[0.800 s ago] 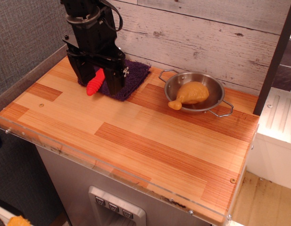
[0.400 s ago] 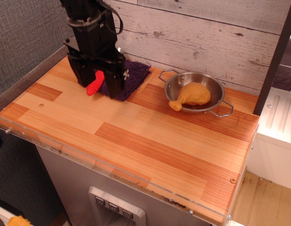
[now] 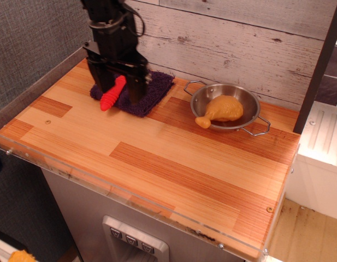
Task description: Move red spoon to lower right corner
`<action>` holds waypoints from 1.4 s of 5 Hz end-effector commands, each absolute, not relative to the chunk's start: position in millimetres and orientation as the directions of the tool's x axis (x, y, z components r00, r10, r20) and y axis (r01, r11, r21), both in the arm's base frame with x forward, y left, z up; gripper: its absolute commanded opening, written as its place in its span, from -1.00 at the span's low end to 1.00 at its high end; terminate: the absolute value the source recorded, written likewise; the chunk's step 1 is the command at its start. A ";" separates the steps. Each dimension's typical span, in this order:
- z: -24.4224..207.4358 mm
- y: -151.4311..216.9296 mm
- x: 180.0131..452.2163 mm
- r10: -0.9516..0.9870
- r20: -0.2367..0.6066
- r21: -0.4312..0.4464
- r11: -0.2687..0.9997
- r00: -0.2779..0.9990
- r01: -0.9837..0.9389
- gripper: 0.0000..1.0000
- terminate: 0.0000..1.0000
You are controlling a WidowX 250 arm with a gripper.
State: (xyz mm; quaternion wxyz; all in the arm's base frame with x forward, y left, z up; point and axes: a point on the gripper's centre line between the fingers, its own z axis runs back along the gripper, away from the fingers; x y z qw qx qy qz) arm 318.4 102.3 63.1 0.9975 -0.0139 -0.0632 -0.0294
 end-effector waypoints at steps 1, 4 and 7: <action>63.2 128.5 348.0 -0.037 0.139 0.031 0.999 0.990 0.033 1.00 -1.00; 50.2 135.6 351.8 0.087 0.142 0.064 0.993 0.986 -0.097 1.00 -1.00; 37.5 136.3 356.0 0.078 0.119 0.067 0.994 0.990 -0.086 1.00 -1.00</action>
